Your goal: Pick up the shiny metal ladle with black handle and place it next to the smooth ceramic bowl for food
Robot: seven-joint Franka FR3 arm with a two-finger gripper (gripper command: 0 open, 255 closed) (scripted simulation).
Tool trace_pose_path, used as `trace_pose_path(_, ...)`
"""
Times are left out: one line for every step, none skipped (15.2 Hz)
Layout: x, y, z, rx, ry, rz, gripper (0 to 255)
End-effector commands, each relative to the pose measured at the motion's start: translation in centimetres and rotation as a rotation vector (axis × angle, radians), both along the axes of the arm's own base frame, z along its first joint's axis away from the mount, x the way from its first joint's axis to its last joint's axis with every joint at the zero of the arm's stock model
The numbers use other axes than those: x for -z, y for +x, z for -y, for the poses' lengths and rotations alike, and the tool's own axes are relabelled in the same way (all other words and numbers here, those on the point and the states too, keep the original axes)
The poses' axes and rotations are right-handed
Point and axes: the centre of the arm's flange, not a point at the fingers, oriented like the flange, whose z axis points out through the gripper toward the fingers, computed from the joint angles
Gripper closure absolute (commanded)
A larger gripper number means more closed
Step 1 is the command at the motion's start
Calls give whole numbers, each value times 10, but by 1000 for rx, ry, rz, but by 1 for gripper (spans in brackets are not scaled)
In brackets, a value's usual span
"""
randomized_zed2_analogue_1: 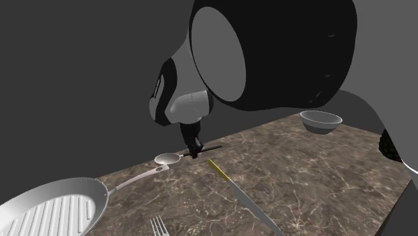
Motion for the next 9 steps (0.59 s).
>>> trace_pose_path(1,0,0,0,1,-1,255)
trace_pose_path(1,0,0,0,1,-1,255)
trace_pose_path(1,0,0,0,1,-1,255)
trace_pose_path(1,0,0,0,0,-1,255)
trace_pose_path(-4,0,0,0,0,-1,255)
trace_pose_path(-10,0,0,0,0,-1,255)
trace_pose_path(-15,0,0,0,0,-1,255)
trace_pose_path(-20,0,0,0,0,-1,255)
trace_pose_path(-25,0,0,0,0,-1,255)
